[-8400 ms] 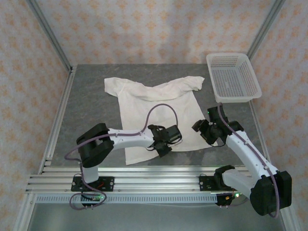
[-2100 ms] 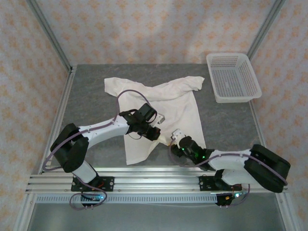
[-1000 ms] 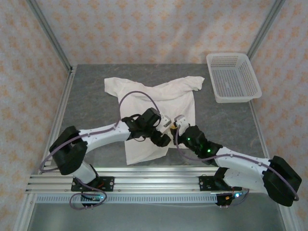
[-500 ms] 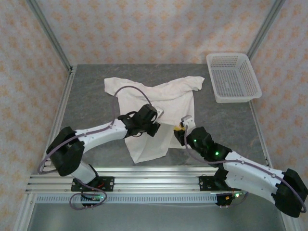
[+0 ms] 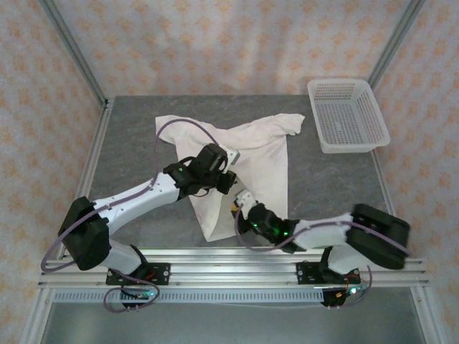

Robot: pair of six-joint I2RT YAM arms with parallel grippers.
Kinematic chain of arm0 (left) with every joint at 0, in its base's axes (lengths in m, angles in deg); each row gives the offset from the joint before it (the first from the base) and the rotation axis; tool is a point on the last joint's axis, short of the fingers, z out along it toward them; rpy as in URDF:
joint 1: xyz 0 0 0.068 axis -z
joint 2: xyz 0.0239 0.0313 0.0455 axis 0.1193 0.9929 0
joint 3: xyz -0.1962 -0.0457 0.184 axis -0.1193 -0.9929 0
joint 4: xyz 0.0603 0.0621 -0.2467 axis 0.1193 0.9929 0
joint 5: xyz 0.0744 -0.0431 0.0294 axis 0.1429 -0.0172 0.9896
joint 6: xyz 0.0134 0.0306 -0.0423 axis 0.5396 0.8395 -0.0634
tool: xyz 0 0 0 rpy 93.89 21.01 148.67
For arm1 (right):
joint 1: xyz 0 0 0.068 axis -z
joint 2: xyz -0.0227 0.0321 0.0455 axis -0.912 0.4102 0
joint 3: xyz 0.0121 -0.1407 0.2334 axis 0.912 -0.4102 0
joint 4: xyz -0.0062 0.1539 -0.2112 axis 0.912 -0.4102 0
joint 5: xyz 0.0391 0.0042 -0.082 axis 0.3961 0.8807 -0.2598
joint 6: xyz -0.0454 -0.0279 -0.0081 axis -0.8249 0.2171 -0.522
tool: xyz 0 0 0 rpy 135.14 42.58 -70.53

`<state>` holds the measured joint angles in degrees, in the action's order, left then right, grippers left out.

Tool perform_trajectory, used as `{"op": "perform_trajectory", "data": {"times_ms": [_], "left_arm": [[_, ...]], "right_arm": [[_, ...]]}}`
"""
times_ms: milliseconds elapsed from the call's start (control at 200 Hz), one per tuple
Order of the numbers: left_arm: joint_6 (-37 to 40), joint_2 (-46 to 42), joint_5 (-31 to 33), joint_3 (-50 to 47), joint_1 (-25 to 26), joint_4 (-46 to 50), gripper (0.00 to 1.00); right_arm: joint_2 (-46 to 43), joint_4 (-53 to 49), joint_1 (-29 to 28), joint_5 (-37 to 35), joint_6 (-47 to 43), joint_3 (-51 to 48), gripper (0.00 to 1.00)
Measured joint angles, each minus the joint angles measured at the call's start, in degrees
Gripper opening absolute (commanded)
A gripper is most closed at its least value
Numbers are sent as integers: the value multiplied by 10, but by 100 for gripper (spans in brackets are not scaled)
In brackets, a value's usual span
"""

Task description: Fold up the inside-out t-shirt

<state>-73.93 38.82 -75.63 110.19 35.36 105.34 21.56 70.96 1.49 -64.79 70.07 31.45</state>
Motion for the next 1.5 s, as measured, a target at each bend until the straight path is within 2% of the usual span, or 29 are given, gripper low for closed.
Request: {"op": "perform_trajectory", "data": {"times_ms": [70, 170, 355, 430, 540, 781, 881, 981, 1141, 1356, 1501], "left_arm": [[-2, 0, -5, 21, 0, 24, 0], [-2, 0, -14, 63, -1, 68, 0], [-1, -13, -40, 119, -4, 122, 0], [3, -9, -66, 159, -4, 162, 0], [4, -2, -85, 218, -4, 198, 0], [-46, 1, -104, 261, -4, 200, 0], [-58, 7, -124, 289, -3, 190, 0], [-57, 7, -144, 312, 3, 184, 0], [-43, 7, -150, 344, 50, 172, 0], [-30, 6, -131, 344, 72, 161, 0], [-17, -10, -53, 335, 72, 163, 0]], "right_arm": [[70, 37, 5, -30, -29, 36, 0], [108, 67, 32, -75, -49, 71, 0], [112, 76, 177, -105, -33, 104, 0], [107, 58, 212, -106, -20, 124, 0], [106, 47, 196, -102, 0, 147, 0], [167, 107, 83, -105, 26, 150, 0], [184, 98, 78, -101, 23, 156, 0], [184, 63, 122, -57, 57, 185, 0], [206, -66, 209, 20, 112, 317, 0], [242, -119, 203, 154, 174, 337, 0], [222, -134, 201, 201, 187, 309, 0]]}}
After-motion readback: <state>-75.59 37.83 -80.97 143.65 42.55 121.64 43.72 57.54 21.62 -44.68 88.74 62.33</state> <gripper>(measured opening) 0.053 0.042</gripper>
